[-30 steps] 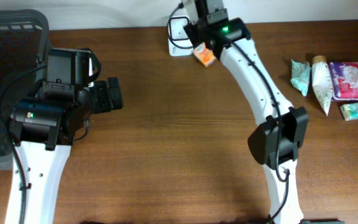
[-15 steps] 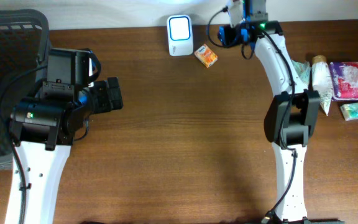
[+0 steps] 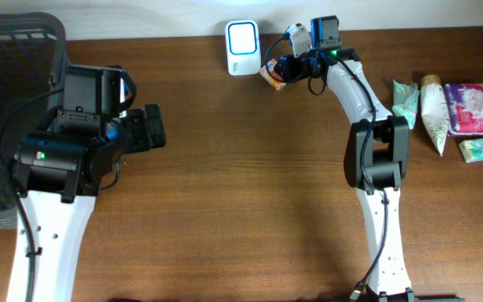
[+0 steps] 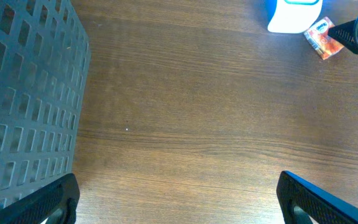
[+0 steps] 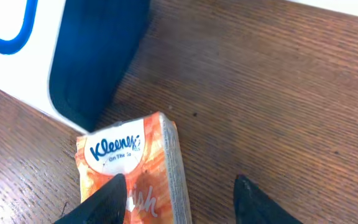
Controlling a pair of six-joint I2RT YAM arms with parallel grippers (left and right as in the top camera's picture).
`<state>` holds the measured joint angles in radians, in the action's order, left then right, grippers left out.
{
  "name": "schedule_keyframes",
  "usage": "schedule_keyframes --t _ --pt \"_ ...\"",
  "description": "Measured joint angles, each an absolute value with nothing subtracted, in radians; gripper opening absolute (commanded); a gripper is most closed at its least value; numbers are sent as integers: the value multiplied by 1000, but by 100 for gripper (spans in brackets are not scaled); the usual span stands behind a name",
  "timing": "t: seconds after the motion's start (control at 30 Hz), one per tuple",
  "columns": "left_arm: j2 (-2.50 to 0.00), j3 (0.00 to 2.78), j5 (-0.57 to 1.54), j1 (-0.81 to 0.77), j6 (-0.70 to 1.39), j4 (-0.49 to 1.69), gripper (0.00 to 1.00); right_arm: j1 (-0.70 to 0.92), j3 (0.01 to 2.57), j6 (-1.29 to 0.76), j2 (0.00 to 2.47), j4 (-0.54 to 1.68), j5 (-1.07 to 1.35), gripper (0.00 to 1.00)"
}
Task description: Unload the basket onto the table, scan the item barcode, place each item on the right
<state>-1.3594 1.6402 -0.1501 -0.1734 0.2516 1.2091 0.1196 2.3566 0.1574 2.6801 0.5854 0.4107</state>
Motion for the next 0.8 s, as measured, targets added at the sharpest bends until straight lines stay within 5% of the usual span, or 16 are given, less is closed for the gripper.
schedule_keyframes --t 0.07,0.13,0.63,0.8 --pt "-1360 1640 -150 -173 252 1209 99 120 2356 165 2680 618 414 31" --pt "-1359 1640 -150 -173 252 1210 99 120 2356 190 2680 683 426 4" --pt "-1359 1640 -150 -173 252 1211 99 116 2350 194 2432 1252 340 4" --pt "-1359 1640 -150 -173 252 1210 99 116 2300 212 2432 1250 349 4"
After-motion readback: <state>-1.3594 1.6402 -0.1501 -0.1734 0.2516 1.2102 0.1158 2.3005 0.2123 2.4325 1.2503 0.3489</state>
